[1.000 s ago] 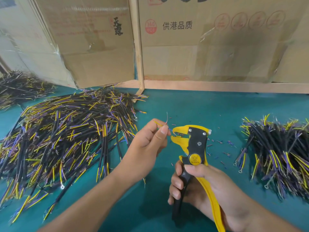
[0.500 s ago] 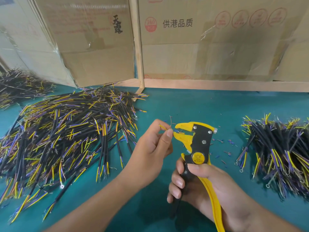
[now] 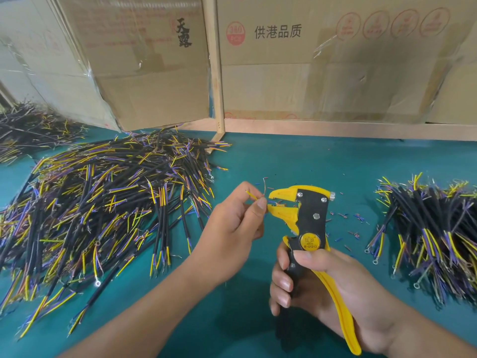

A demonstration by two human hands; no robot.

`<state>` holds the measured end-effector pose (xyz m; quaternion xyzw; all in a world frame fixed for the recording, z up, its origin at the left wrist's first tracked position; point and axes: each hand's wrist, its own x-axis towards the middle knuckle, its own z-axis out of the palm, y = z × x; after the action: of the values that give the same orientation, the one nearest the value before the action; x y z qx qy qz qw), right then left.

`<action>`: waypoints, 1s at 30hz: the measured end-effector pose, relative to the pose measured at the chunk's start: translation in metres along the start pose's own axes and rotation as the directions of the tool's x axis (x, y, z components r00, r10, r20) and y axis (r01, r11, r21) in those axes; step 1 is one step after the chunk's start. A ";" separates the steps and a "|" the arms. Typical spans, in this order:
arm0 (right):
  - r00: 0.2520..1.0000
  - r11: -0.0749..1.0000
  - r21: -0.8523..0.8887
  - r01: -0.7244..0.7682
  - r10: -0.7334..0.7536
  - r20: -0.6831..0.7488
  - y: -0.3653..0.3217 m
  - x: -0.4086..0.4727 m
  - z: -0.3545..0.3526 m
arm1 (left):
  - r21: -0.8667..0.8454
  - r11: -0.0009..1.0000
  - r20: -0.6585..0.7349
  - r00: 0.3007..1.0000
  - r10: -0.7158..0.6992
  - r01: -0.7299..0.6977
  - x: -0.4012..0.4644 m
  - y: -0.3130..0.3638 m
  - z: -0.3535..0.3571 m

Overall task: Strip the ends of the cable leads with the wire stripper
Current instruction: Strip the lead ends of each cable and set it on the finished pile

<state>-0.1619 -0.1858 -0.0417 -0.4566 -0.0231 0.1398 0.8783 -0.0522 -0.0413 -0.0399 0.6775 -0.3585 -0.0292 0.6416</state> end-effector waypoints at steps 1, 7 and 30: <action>1.000 1.000 -0.008 -0.004 0.004 -0.004 0.000 0.000 -0.001 | 0.026 1.000 0.005 1.000 0.000 0.000 0.000 -0.001 -0.001; 1.000 0.999 -0.045 -0.023 0.022 -0.005 -0.001 0.000 -0.003 | 0.213 0.976 0.047 0.999 0.027 -0.036 -0.001 0.001 -0.004; 0.998 0.997 -0.053 -0.055 0.053 -0.022 0.001 0.000 -0.003 | 0.406 0.896 0.165 0.979 0.119 -0.178 0.000 0.009 -0.011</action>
<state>-0.1614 -0.1883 -0.0442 -0.4820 -0.0055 0.1582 0.8617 -0.0511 -0.0314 -0.0303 0.7664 -0.4498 0.0516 0.4557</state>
